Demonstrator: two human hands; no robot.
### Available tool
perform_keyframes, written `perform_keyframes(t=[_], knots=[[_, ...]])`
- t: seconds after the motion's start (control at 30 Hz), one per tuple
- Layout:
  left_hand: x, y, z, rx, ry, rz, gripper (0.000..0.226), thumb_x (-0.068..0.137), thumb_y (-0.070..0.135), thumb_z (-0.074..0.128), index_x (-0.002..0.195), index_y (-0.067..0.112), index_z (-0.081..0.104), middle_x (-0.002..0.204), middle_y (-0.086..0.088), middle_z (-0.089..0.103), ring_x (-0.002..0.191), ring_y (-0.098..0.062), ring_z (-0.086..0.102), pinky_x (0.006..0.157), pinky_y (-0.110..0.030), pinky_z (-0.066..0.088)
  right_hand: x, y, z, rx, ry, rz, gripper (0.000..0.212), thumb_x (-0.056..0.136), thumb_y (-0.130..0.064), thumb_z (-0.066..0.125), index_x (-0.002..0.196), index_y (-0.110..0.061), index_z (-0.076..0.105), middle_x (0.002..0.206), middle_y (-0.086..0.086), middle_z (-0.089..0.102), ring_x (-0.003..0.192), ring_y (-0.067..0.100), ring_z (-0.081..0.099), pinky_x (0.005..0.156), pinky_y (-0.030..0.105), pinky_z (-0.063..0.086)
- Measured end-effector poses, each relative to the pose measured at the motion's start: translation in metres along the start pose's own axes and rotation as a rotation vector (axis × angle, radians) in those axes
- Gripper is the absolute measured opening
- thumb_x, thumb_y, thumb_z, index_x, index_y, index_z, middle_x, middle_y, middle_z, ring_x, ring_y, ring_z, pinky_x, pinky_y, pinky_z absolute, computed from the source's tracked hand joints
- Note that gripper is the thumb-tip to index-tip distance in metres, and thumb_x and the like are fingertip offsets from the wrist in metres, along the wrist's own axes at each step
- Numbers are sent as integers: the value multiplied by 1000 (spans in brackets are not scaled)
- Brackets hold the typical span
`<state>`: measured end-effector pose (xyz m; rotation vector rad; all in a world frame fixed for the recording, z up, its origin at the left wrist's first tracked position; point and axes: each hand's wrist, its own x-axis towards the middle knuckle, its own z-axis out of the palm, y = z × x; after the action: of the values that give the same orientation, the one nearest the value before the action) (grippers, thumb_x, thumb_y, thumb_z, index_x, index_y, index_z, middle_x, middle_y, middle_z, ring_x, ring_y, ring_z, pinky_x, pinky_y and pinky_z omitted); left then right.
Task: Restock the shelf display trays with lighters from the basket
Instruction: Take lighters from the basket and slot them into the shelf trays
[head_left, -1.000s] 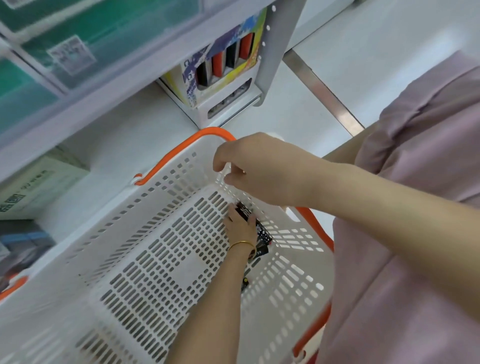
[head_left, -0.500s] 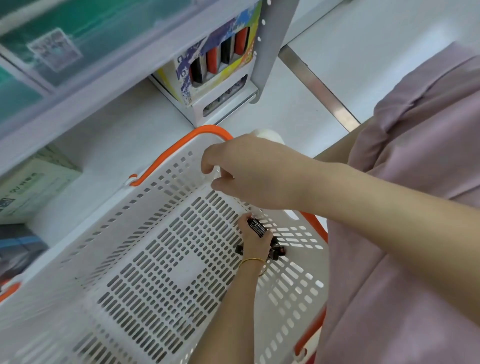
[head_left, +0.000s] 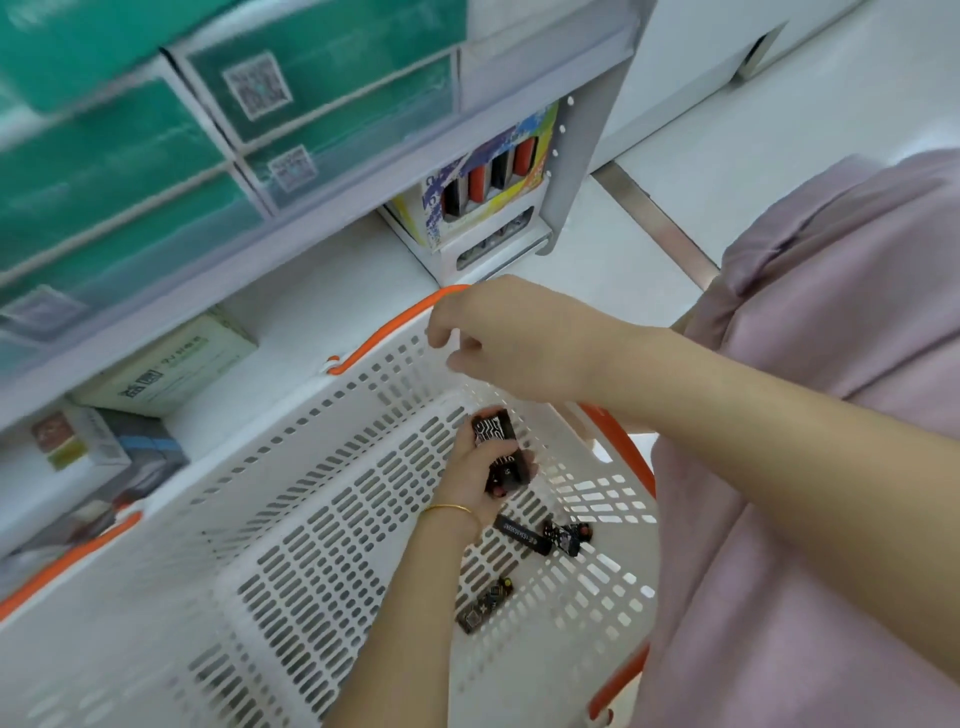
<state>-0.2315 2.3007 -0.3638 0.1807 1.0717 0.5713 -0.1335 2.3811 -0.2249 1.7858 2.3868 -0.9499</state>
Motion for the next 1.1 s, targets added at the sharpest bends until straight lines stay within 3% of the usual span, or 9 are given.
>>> perform_keyframes(t=[0.13, 0.27, 0.43, 0.6, 0.73, 0.83, 0.97, 1.1], knots=[[-47, 48, 6, 88, -95, 156, 38, 85, -11, 53, 110, 18, 56, 87, -20, 58, 67, -24, 64, 61, -32, 55, -21, -13, -28, 94, 12, 2, 24, 96, -13, 46, 116, -10, 58, 91, -5, 45, 85, 9, 45, 64, 11, 29], [-103, 84, 17, 251, -96, 361, 45, 83, -12, 56, 116, 18, 52, 91, -22, 58, 65, -22, 66, 55, -29, 53, -38, -29, -43, 354, -32, 14, 25, 95, -27, 51, 107, -6, 60, 86, 9, 60, 74, 23, 66, 56, 29, 55], [-161, 104, 38, 309, -93, 585, 44, 83, -14, 55, 114, 18, 51, 85, -11, 64, 66, -23, 67, 60, -36, 54, -57, -51, -63, 565, -41, -91, 16, 86, -9, 64, 100, -4, 58, 77, 16, 63, 61, 15, 62, 55, 26, 54], [-211, 124, 59, 160, -107, 566, 36, 86, -11, 50, 112, 13, 54, 89, -19, 58, 73, -35, 64, 65, -49, 58, -84, -60, -109, 653, 13, -244, 21, 86, 4, 58, 95, -14, 61, 84, 10, 63, 63, 10, 56, 49, 17, 44], [-248, 134, 81, 212, -228, 495, 36, 78, -3, 57, 110, 15, 58, 90, -15, 66, 71, -31, 70, 54, -35, 57, -108, -71, -145, 682, 13, -399, 25, 85, 11, 55, 94, -12, 60, 89, 17, 62, 62, 11, 53, 53, 18, 45], [-267, 142, 103, 186, -254, 548, 33, 85, -5, 51, 113, 12, 54, 74, -13, 68, 64, -26, 69, 43, -25, 52, -121, -80, -168, 717, 38, -480, 26, 85, 13, 55, 94, -11, 60, 92, 13, 64, 71, 9, 58, 60, 20, 49], [-289, 159, 134, 179, -270, 654, 38, 74, -4, 58, 107, 14, 55, 71, -15, 63, 60, -24, 64, 43, -25, 51, -135, -86, -199, 807, 169, -519, 27, 84, 13, 55, 92, -12, 61, 92, 7, 69, 80, 10, 61, 64, 22, 51], [-302, 177, 164, 207, -286, 727, 39, 69, -2, 62, 103, 16, 58, 77, -11, 63, 59, -20, 61, 45, -28, 53, -146, -96, -226, 903, 286, -528, 17, 83, 4, 60, 93, -10, 62, 90, 7, 69, 74, 9, 63, 64, 21, 51]])
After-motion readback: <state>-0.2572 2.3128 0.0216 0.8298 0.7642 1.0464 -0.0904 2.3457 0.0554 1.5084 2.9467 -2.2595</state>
